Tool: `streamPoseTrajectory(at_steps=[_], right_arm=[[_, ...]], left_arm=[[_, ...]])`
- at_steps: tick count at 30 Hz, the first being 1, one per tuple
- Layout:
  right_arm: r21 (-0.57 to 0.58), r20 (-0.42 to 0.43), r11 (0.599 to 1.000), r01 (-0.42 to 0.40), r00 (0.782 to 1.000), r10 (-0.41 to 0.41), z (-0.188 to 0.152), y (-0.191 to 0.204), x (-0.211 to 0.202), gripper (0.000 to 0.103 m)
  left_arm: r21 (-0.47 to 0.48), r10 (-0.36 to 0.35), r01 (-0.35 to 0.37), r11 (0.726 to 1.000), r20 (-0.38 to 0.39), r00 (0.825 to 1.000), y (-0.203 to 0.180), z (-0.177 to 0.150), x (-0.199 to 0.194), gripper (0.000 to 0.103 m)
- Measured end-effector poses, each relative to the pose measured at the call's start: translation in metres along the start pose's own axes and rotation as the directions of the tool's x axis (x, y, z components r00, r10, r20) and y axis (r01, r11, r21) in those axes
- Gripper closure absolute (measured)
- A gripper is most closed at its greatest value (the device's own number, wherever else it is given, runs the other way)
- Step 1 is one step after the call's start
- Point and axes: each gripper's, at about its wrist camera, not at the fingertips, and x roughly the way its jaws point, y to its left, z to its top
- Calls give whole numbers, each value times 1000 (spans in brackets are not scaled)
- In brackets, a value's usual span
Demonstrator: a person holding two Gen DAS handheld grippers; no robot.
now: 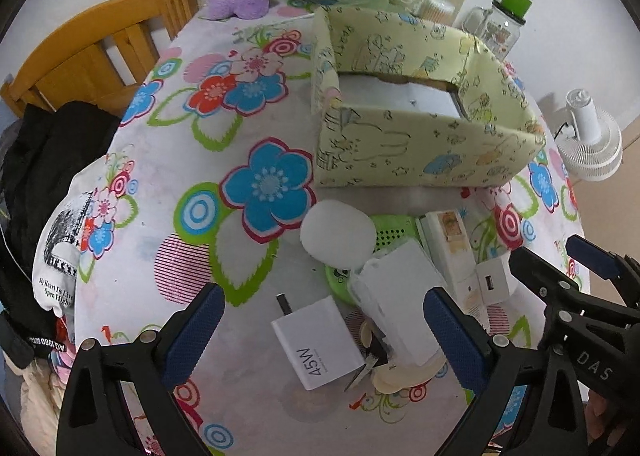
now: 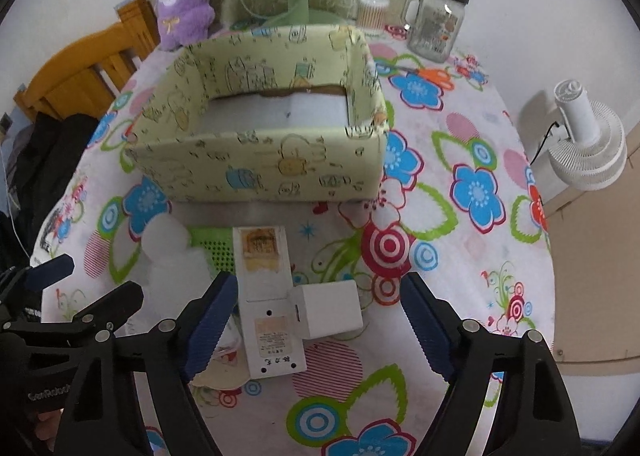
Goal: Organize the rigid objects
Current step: 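Grasp the translucent white rectangular case with the left tool while the right tool grasps the white cube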
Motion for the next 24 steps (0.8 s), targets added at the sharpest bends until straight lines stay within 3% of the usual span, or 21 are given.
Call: streamPoseTrajectory(at_steps=[12, 24], right_arm=[[30, -66, 999, 15, 998, -13, -5, -34, 25, 21], [29, -115, 999, -25, 993, 28, 2, -50, 43, 21]], left_arm=[[18, 4, -4, 1000, -46, 999, -31, -1, 28, 3], [-32, -27, 24, 999, -96, 995, -45, 3, 48, 25]])
